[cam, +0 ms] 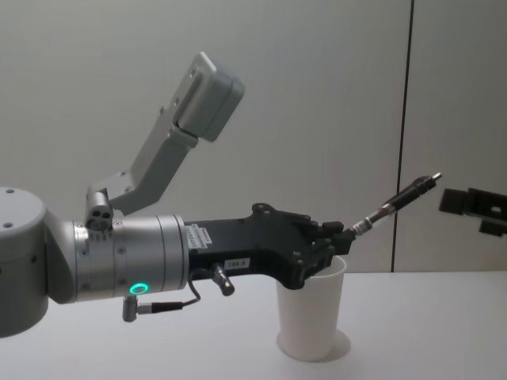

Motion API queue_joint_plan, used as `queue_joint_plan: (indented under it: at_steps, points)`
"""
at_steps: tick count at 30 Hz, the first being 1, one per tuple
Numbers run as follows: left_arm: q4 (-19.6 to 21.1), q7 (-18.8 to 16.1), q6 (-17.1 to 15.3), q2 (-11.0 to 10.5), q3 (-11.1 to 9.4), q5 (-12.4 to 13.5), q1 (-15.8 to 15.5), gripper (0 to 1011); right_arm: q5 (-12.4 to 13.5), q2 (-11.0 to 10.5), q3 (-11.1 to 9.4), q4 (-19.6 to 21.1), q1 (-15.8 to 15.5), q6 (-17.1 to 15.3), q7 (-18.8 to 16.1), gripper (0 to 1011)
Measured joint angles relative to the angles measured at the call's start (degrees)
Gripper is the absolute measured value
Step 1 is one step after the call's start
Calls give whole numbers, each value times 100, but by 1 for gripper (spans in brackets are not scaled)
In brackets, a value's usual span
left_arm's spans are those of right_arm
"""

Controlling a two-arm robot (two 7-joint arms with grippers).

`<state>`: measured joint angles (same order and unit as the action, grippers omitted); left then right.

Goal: Place the pen into the pen holder.

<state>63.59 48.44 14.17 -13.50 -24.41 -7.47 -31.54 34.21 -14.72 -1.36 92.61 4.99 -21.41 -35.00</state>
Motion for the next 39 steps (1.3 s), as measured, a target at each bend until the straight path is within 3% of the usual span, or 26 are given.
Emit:
queue_joint_plan:
  at_steps: [17, 36, 39]
  points:
    - [0, 0, 0, 0, 0, 0, 0, 129, 515, 310, 246, 67, 65, -51, 598, 1001]
    - [0, -1, 0, 0, 0, 0, 0, 129, 984, 526, 437, -216, 278, -58, 868, 1002]
    - [0, 0, 0, 0, 0, 0, 0, 129, 1021, 546, 468, -258, 303, -56, 886, 961]
